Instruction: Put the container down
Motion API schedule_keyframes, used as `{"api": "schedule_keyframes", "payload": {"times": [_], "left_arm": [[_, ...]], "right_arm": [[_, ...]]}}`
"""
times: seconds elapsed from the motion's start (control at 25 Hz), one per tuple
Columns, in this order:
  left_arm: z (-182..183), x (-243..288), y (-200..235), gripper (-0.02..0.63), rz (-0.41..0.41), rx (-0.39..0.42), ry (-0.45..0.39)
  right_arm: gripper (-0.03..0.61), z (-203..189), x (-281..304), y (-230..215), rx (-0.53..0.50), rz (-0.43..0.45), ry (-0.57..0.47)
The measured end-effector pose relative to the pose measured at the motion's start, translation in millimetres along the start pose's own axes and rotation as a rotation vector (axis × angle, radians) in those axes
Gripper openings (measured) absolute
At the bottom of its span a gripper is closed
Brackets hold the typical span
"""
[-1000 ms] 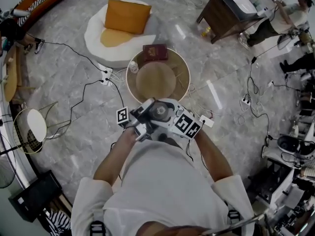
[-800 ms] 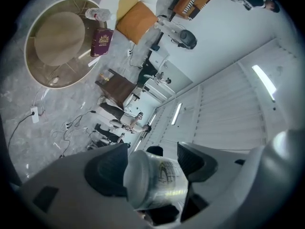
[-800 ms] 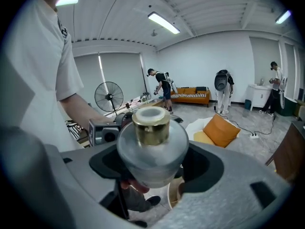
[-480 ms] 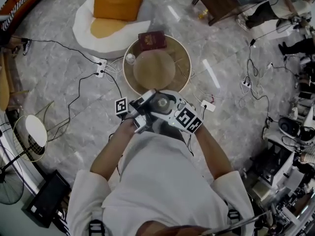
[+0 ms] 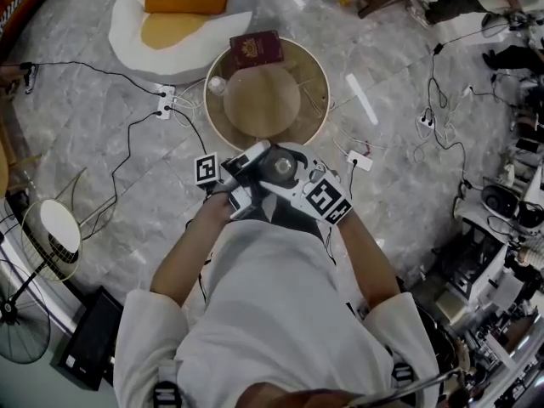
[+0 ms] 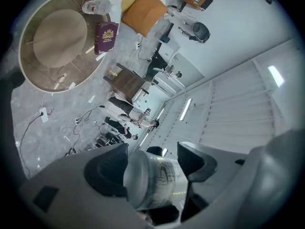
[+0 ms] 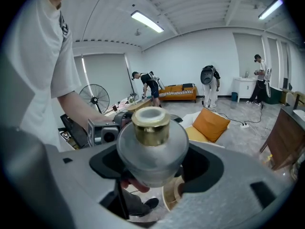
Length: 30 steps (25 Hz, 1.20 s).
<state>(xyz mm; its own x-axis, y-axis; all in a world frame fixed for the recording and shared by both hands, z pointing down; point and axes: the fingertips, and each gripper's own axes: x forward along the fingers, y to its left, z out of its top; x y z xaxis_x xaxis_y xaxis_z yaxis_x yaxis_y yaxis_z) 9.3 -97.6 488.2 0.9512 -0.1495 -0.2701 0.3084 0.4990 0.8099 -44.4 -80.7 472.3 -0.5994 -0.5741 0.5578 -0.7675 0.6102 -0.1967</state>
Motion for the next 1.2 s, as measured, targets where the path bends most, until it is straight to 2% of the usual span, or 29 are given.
{"api": "schedule_keyframes", "payload": {"times": [0.48,0.84,1.2], "left_arm": [[20,30,24,0.301,-0.002,0.014,-0.049],[51,61,49,0.299,-0.012,0.072,-0.123],[96,84,91,0.301,-0.014,0.065,-0.200]], "right_arm": [[0.335,-20,-7,-37,-0.008,0.040,0.011],[0.334,-46,-8,-83,-0.018,0.087,0.029],[0.334,-85,7,-136,-0.018,0.133,0.052]]}}
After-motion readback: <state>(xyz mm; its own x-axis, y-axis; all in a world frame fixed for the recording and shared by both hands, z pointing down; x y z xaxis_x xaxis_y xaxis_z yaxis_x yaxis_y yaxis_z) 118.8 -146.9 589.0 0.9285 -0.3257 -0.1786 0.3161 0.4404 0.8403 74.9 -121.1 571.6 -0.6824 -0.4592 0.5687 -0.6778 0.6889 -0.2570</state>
